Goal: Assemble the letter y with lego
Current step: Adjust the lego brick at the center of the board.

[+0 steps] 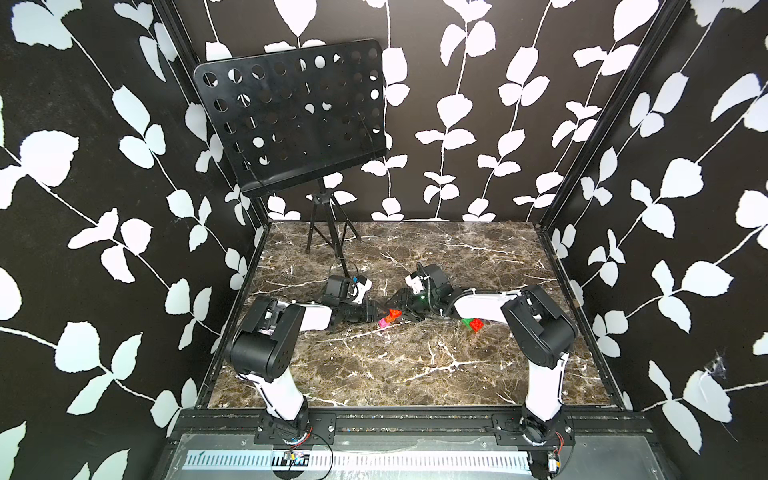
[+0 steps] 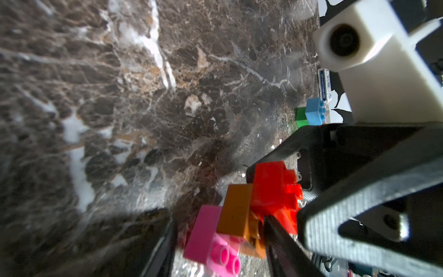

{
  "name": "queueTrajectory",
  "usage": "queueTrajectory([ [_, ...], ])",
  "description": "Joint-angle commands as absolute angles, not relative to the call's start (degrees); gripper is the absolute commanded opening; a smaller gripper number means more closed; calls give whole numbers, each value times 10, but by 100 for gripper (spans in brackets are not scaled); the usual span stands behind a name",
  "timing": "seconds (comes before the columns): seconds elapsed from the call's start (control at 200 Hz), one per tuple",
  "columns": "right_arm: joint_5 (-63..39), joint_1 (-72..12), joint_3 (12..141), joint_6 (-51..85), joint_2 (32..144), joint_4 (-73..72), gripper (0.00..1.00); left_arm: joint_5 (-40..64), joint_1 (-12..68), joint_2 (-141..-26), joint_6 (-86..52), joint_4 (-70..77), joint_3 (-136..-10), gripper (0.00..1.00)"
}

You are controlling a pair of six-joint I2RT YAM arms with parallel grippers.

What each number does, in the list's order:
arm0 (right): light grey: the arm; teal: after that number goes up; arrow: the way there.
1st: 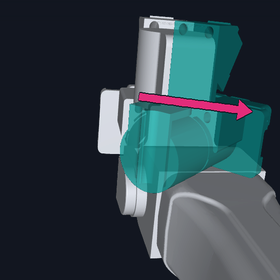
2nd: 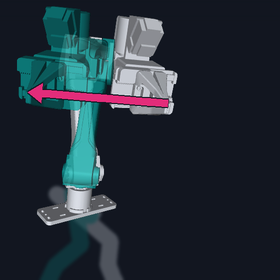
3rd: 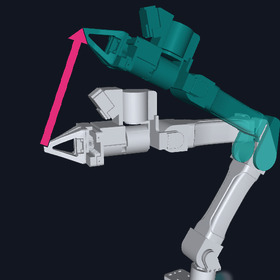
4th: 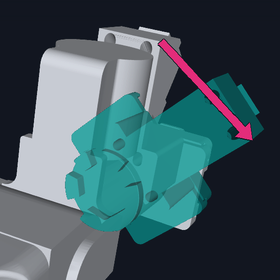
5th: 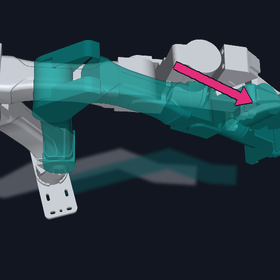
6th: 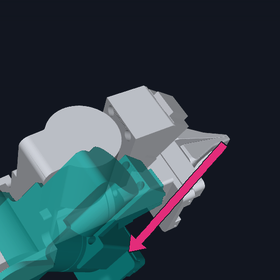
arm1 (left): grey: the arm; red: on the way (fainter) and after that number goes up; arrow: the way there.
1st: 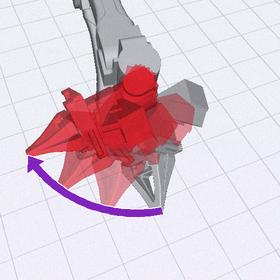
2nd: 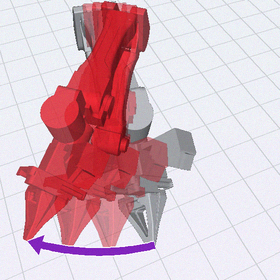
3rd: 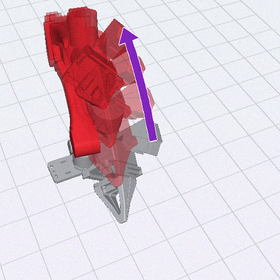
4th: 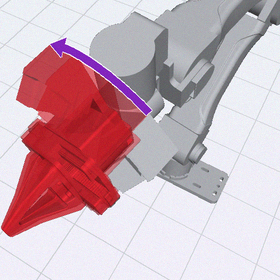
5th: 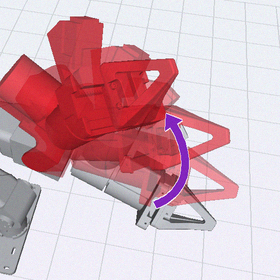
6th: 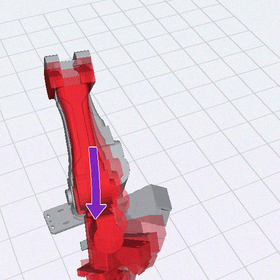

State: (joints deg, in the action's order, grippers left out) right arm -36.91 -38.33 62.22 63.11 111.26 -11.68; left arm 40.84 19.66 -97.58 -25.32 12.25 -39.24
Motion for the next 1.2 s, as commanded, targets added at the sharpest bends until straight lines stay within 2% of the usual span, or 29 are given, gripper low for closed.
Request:
queueTrajectory([
  [0.0, -376, -391, 625, 652, 1096, -159, 62, 387, 193, -959, -235, 78, -392, 63],
  [0.4, -364, -398, 615, 663, 1094, -177, 61, 384, 190, -948, -221, 52, -406, 71],
  [0.895, -349, -398, 599, 661, 1086, -175, 57, 380, 188, -937, -158, 5, -425, 67],
  [1.195, -341, -397, 591, 660, 1081, -173, 53, 386, 184, -928, -152, -8, -435, 70],
])
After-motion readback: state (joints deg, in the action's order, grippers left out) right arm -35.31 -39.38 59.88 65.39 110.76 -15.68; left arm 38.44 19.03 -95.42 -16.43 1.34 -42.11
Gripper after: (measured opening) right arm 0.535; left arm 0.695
